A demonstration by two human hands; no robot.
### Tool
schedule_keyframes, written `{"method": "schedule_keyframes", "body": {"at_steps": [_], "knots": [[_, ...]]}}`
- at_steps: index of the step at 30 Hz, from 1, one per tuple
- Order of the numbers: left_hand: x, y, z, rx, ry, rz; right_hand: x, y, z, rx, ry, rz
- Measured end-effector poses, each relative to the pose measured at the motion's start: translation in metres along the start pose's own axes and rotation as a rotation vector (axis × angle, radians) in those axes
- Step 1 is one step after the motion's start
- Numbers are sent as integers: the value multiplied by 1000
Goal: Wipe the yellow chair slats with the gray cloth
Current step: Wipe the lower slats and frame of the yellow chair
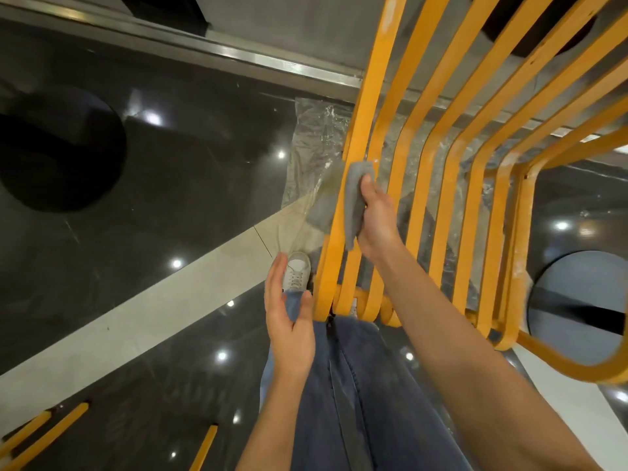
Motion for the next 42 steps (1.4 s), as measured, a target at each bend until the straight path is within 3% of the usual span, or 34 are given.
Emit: {"method": "schedule_keyframes", "body": {"at_steps": [6, 12, 16, 21, 25, 29, 34, 38, 42], "knots": [[28, 24, 24, 38, -60, -56, 15, -63, 11, -558, -553, -89], [44, 37, 35, 98, 16, -106, 40, -12, -40, -791, -917, -21], [51, 39, 35, 88, 43, -148, 43, 4, -76, -859, -811, 5], [61, 67, 49, 90, 61, -161, 33, -29, -40, -800, -724, -3], [67, 99, 72, 274, 185, -203, 35, 22, -84, -675, -629, 37], [74, 122, 84, 309, 199, -208, 25, 68, -128, -587, -433, 109], [110, 140, 114, 329, 170, -252, 1, 62, -109, -581, -238, 314], [136, 147, 129, 384, 219, -322, 9, 68, -154, -682, -160, 357], [149, 171, 132, 339, 188, -247, 24, 68, -198, -814, -259, 397]]}}
Point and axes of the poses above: each hand's wrist, its own y-axis towards the middle knuckle, its own x-axis out of the palm, z = x × y, the point moved 9 cm from there along y, towards the middle knuckle
